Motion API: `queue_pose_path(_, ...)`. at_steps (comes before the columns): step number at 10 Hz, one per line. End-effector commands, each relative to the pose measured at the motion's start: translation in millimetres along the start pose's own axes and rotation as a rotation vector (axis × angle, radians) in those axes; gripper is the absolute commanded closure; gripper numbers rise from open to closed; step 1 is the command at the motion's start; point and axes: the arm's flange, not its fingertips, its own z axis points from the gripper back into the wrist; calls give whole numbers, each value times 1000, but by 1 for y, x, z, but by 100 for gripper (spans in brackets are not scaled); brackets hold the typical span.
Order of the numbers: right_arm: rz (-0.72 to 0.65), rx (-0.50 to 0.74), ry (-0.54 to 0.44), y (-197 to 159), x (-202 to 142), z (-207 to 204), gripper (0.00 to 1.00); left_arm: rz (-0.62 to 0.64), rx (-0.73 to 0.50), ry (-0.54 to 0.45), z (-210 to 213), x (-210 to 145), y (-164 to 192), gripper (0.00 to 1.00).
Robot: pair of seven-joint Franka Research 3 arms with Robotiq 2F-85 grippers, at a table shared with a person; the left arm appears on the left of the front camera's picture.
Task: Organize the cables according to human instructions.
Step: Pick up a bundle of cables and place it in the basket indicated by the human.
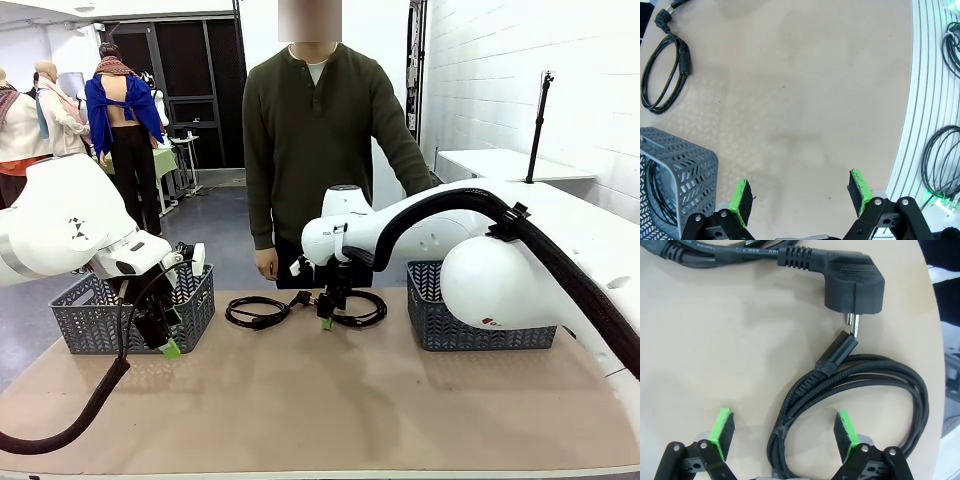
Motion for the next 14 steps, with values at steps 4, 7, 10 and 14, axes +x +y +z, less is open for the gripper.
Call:
queue_pose_path(4, 3, -6, 3, -15, 16, 2, 30, 0, 1, 7, 2, 1, 0, 0)
queue_pose_path(7, 3, -18, -13, -9, 15, 14, 89, 0, 1, 7, 2, 1, 0, 0)
queue_pose_path(10, -14, -2, 2, -11, 9, 2, 100, 0, 1, 7, 2, 1, 0, 0)
queue_pose_path(14, -54, -34, 1, -11, 7, 7, 100, 0, 1, 7, 2, 1, 0, 0)
